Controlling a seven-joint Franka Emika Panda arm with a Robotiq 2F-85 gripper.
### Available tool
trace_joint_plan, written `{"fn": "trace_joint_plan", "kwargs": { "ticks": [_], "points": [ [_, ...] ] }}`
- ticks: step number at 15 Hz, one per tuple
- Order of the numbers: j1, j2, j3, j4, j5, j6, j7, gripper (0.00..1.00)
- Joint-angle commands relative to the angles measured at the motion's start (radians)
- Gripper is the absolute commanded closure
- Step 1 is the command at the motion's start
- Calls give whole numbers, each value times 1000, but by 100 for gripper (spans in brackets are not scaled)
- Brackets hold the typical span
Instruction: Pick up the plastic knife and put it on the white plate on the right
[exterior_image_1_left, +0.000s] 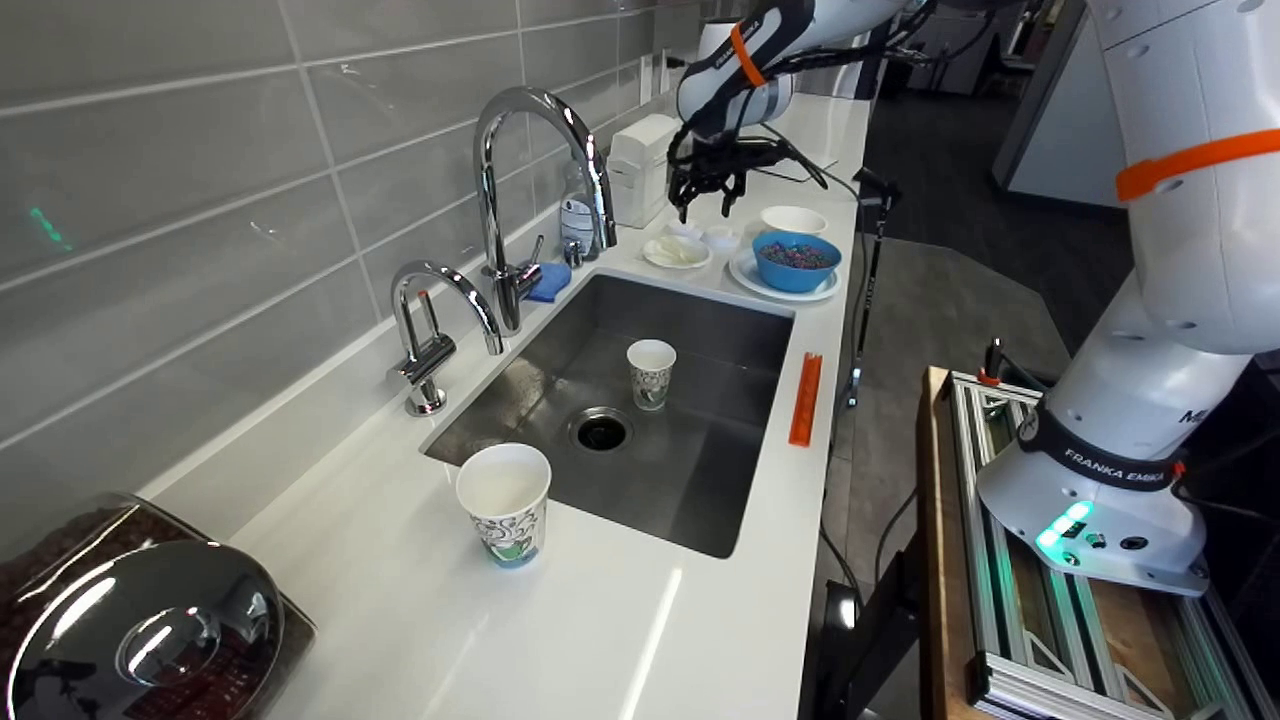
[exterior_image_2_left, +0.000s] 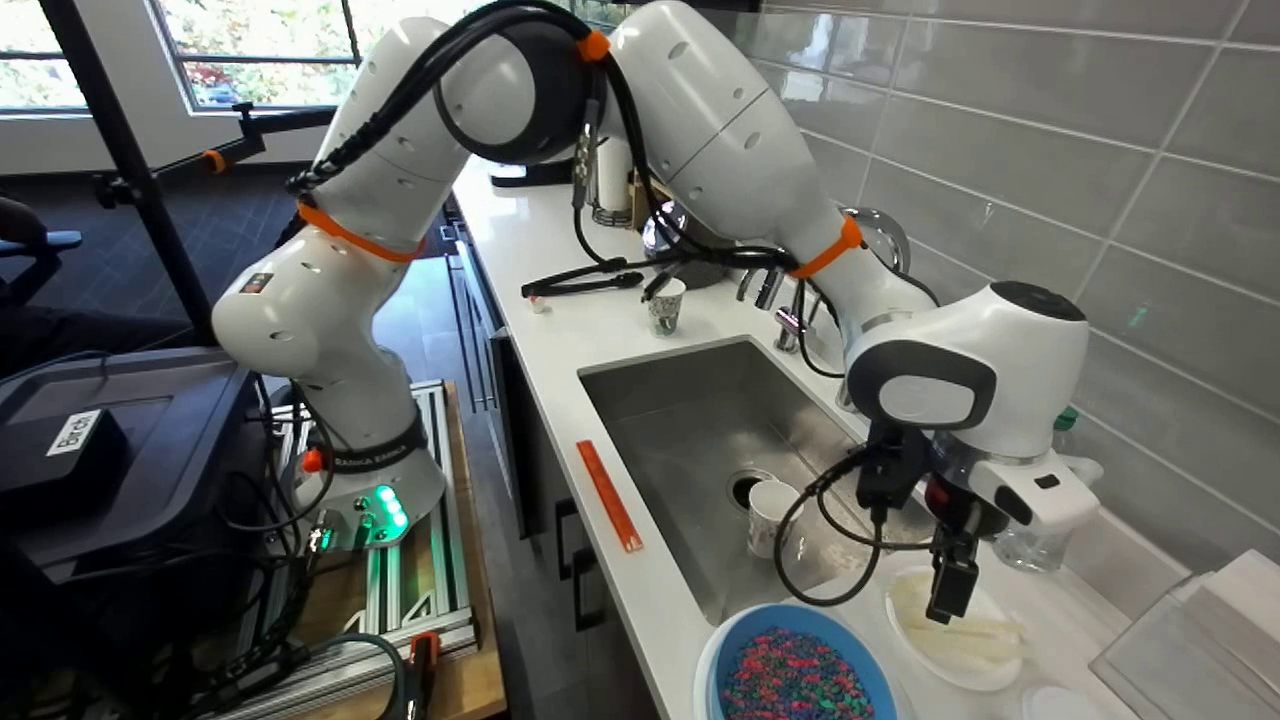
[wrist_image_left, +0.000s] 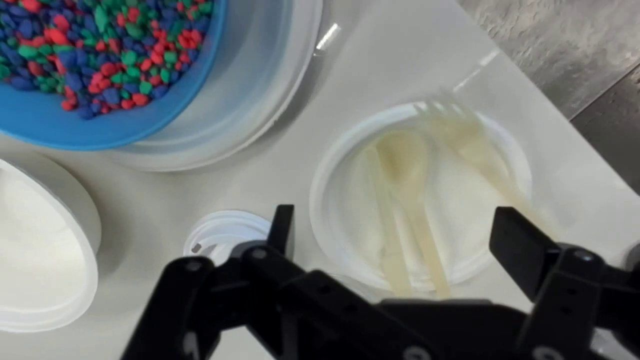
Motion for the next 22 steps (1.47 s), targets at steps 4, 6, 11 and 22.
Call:
{"fn": "trace_joint_plan", "kwargs": {
  "ticks": [4, 6, 11, 22],
  "points": [
    [74, -263, -31, -339, -70, 82, -93, 0],
    [91, -320, -36, -422, -122, 135, -146, 0],
    [91, -475, 2, -616, -146, 217, -356, 0],
    [134, -713, 17, -775, -76, 16, -698, 0]
  ]
}}
